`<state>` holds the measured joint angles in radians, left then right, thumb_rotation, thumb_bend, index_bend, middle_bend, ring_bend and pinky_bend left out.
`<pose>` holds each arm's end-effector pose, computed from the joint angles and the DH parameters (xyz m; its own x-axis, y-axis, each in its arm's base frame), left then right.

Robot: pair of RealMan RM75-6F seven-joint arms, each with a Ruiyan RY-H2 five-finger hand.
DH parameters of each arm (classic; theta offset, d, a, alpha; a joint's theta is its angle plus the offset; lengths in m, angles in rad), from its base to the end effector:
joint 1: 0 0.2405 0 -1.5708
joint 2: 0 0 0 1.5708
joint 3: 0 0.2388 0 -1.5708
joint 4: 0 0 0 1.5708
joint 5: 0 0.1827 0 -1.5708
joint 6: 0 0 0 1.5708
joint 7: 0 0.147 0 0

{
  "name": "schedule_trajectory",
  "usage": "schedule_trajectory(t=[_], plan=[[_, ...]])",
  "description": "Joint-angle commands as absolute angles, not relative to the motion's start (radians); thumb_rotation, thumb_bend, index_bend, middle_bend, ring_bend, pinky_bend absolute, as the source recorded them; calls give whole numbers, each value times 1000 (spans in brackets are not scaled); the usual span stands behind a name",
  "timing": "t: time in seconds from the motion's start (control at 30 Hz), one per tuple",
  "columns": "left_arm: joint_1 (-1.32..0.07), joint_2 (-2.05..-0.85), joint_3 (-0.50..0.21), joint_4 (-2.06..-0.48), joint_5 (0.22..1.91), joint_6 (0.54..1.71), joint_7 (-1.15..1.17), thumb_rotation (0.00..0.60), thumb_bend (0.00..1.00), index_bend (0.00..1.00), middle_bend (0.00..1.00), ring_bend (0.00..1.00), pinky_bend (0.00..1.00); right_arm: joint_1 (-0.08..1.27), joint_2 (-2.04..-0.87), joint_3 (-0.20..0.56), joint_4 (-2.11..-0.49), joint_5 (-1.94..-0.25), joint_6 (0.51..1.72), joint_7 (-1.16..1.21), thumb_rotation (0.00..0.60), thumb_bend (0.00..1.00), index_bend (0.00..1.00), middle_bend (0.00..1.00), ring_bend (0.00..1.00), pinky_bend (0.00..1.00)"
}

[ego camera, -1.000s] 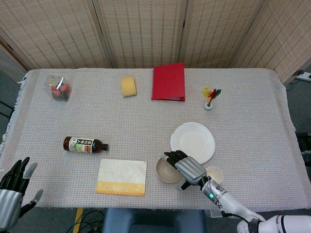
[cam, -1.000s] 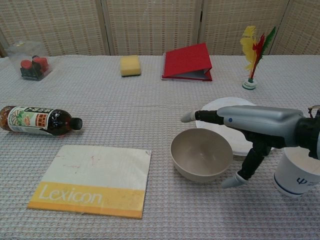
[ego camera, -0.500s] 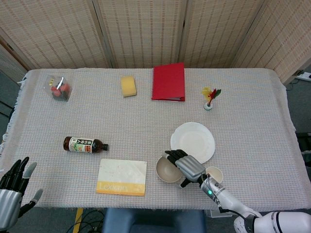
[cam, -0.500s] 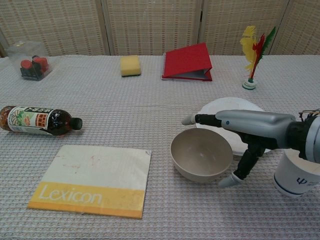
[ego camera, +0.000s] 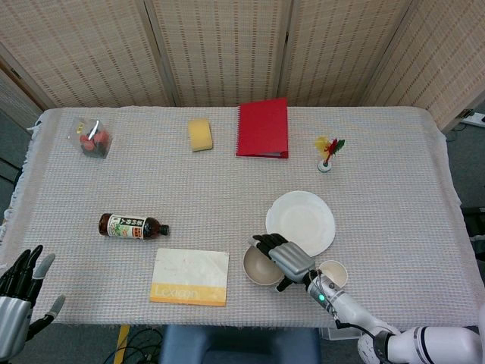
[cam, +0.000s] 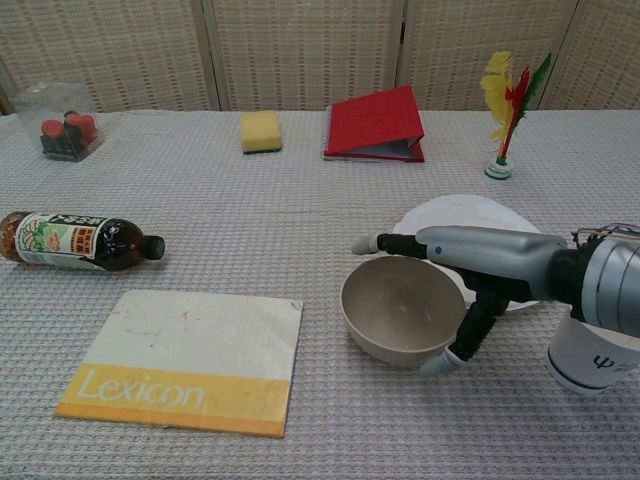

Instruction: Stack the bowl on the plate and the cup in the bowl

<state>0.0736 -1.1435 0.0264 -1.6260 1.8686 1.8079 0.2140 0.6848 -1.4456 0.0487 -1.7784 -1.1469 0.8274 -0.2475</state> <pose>-0.2427 0.1152 0.1830 0.4922 -0.2208 0.8420 0.8271 -0.1827 -0.5315 -0.1283 -0.2499 -0.0095 0.3420 -0.5786 0.7404 -0.9033 -0.4196 0.0894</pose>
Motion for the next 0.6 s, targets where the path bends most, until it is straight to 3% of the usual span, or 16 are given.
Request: schedule_trajectory(t=[0.03,0.27,0.4,0.6], plan=[[74,-1143,26,-1625,1868,1808,212,600,314,0,0,0,259,688,-1455,52,-1772,-1146,832,-248,600,0,0,0,0,0],[77,-1141,24,-1625,1868,1815,206,600,314,0,0,0,259,691,-1484,51,-1752,-1139,849,-265,600,102,0,72,17,5],[78,-1140,23,-1623,1868,1819,202,600,314,0,0,0,259,686,-1494,49,-1749,-1148,872,-275,600,159,0,121,106,105],[78,-1143,23,-1622,1870,1816,206,600,314,0,0,0,259,673,-1484,51,-1765,-1174,909,-273,600,195,0,139,123,161]])
